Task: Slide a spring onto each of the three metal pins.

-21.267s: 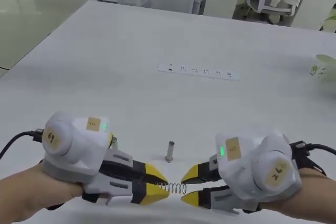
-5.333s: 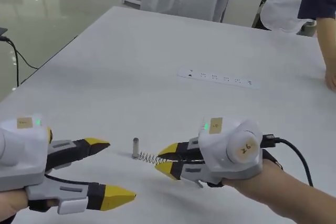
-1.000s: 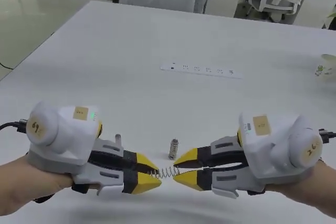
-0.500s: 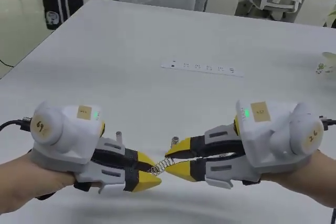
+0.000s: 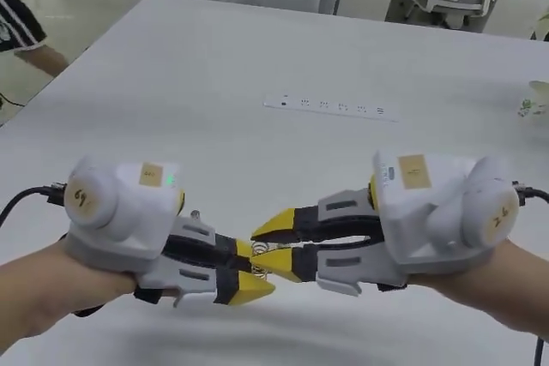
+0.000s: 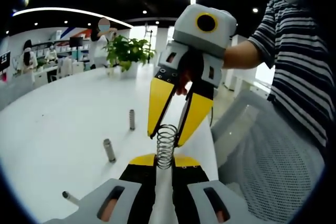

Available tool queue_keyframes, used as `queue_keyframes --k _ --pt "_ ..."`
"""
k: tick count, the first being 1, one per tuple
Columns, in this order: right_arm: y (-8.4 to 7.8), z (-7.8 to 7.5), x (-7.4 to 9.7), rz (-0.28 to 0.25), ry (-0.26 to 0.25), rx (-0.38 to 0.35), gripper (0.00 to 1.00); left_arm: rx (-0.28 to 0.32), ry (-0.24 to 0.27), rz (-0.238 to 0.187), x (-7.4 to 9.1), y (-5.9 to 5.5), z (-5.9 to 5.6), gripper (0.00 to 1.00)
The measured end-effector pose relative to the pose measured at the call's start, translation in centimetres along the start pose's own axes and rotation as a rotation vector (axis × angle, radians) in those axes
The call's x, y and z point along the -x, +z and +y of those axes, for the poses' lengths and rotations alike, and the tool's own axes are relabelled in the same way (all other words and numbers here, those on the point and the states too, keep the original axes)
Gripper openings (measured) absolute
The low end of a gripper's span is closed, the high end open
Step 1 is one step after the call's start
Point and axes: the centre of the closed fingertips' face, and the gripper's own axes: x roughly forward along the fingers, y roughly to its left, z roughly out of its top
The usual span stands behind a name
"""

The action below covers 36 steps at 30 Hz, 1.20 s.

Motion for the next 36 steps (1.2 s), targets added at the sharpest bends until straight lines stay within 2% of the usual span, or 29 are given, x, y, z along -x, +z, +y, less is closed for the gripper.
queue_keyframes --k 13,23,30,36 --pt "-0.1 0.0 -0.3 0.006 -0.003 0.011 0.07 0.043 0.024 0.011 0.7 -0.7 0.2 0.03" --pt "-0.1 -0.2 -0.2 0.017 0.000 0.023 0.07 0.058 0.033 -0.011 0.6 -0.2 0.4 0.04" --pt "-0.3 -0.3 -0.1 0.023 -0.001 0.024 0.07 0.070 0.035 -0.007 0.6 -0.4 0.5 0.08" --pt "-0.5 -0.6 -0.1 0.027 -0.010 0.021 0.07 0.088 0.065 -0.009 1.5 -0.6 1.1 0.14"
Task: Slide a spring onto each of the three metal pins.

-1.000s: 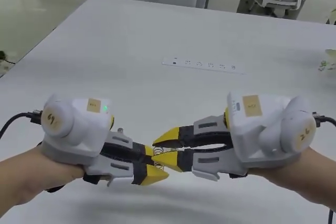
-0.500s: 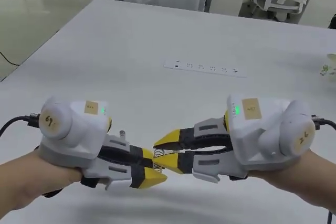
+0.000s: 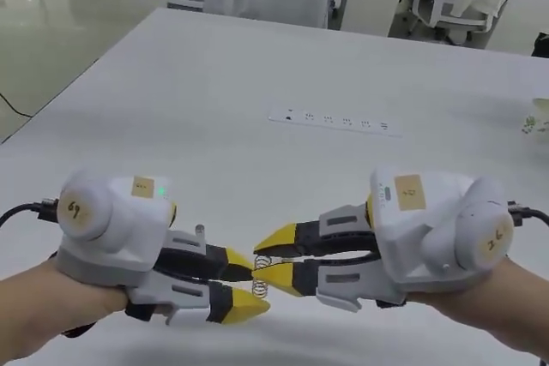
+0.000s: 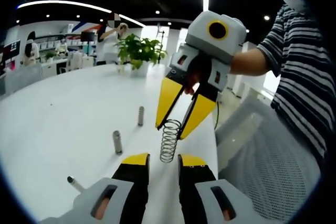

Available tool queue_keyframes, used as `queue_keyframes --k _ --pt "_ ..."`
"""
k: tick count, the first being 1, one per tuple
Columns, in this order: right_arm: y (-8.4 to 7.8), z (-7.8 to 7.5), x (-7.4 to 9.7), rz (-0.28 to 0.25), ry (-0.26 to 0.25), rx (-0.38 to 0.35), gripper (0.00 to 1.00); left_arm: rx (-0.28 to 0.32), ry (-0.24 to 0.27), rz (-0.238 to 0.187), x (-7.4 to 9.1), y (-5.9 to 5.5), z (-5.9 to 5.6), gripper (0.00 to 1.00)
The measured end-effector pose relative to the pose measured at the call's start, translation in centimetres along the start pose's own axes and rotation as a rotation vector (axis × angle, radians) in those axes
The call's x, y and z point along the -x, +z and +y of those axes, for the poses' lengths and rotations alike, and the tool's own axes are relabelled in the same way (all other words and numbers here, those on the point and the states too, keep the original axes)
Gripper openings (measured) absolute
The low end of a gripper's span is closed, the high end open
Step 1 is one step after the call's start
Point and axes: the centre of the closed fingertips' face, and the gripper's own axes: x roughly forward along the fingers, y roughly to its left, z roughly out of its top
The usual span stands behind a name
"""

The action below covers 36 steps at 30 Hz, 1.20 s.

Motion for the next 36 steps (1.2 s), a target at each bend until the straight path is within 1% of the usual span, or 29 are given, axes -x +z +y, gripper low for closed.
queue_keyframes --k 4,7,12,17,24,31,36 --pt "0.0 -0.1 -0.1 0.002 -0.004 0.001 0.07 0.008 0.033 -0.005 0.8 -0.3 0.6 0.16" --pt "-0.1 -0.1 -0.2 0.003 -0.005 0.002 0.07 0.028 0.043 -0.018 1.4 -0.2 0.7 0.19" --pt "-0.1 -0.1 -0.4 0.007 -0.006 0.007 0.07 0.041 0.072 -0.022 2.3 -0.5 1.2 0.21" --pt "-0.1 -0.5 -0.4 0.011 -0.026 0.009 0.07 0.051 0.098 -0.031 3.2 -0.7 1.5 0.25" --pt "-0.1 -1.0 -0.7 0.016 -0.042 0.011 0.07 0.074 0.145 -0.039 4.9 -1.3 2.1 0.32" --pt "0.1 -1.1 -1.4 0.019 -0.035 0.022 0.07 0.092 0.202 -0.043 6.7 -1.9 2.6 0.40" --pt "0.3 -1.1 -1.7 0.015 -0.032 0.025 0.07 0.105 0.239 -0.050 7.8 -2.1 3.1 0.46"
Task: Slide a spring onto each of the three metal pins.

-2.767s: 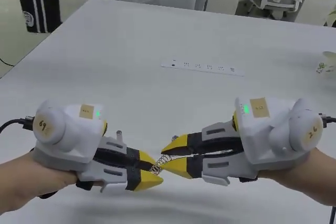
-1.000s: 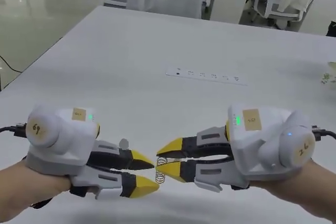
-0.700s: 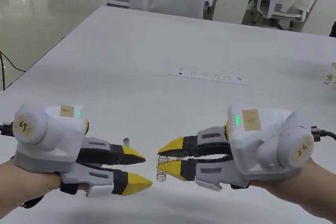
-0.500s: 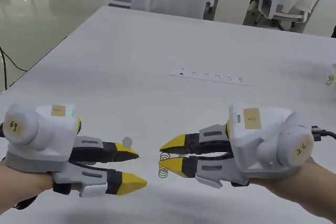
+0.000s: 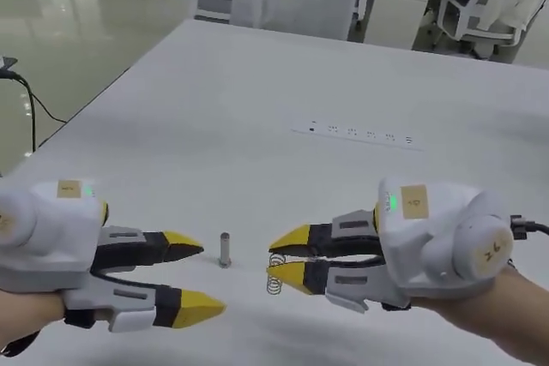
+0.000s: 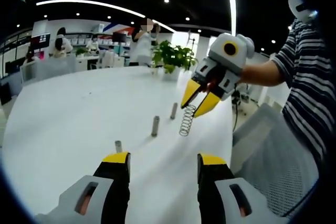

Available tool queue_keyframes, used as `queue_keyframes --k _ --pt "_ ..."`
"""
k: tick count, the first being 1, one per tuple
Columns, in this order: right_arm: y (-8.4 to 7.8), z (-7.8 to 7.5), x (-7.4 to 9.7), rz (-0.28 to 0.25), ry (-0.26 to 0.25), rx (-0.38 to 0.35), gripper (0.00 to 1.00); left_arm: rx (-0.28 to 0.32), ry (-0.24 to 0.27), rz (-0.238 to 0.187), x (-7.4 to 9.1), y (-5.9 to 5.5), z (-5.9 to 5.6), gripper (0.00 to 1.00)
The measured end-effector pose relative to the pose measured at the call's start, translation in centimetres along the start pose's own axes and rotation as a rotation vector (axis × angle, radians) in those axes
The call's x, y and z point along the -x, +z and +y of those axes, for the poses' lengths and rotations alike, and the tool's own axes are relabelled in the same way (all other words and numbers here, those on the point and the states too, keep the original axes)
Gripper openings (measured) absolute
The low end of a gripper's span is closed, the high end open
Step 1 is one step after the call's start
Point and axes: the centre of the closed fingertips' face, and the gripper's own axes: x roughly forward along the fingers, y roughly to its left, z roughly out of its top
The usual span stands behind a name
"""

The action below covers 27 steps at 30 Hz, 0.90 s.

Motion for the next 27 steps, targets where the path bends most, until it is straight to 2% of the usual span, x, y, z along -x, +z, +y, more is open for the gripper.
queue_keyframes --k 4,11,19,27 --pt "-0.1 -0.1 0.0 0.007 -0.002 0.005 0.07 0.008 0.023 -0.008 0.5 0.0 0.6 0.50" --pt "-0.5 -0.7 0.1 0.016 -0.020 0.002 0.07 0.027 0.064 -0.008 0.8 -0.4 1.5 0.65" --pt "-0.6 -0.9 0.1 0.017 -0.025 0.001 0.07 0.039 0.090 -0.016 0.9 -0.7 2.0 0.77" --pt "-0.8 -1.1 -0.3 0.016 -0.030 -0.001 0.07 0.060 0.123 -0.042 1.2 -0.7 2.6 0.93"
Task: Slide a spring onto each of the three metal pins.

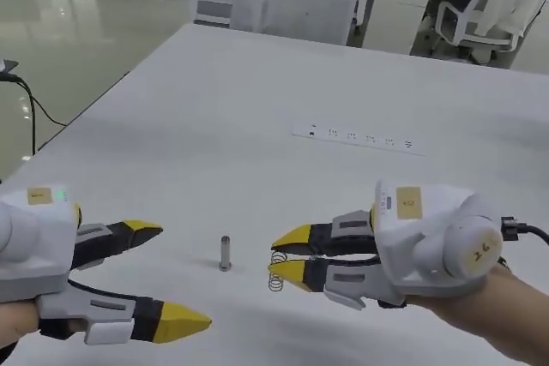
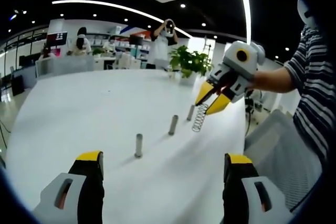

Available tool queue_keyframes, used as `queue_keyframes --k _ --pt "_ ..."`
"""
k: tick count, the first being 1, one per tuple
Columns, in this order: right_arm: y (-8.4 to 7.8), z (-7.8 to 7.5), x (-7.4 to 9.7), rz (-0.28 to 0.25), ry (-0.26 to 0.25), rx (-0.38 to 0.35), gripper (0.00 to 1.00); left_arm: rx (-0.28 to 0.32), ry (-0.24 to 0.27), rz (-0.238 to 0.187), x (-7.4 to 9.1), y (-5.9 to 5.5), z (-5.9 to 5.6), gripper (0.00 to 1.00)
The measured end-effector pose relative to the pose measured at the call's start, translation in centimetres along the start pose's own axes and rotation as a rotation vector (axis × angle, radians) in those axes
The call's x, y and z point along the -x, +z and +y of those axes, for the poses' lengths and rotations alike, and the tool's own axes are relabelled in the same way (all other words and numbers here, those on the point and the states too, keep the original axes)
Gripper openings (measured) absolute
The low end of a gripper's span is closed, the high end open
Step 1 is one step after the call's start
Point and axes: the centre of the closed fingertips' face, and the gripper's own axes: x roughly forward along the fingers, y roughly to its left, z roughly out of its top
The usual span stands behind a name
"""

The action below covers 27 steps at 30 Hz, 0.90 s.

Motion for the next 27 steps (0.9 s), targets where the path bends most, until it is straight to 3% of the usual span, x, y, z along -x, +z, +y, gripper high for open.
queue_keyframes --k 2,10,27 --pt "0.1 -0.1 -0.2 -0.003 -0.004 -0.001 0.07 0.000 0.011 -0.003 0.1 -0.2 0.2 0.97" --pt "0.5 -0.7 -1.3 -0.013 -0.012 0.000 0.07 0.001 0.025 -0.010 0.2 -0.3 0.6 0.98" --pt "1.7 -5.0 -5.2 -0.023 -0.085 -0.014 0.07 0.000 0.022 -0.018 0.1 0.0 0.4 0.98"
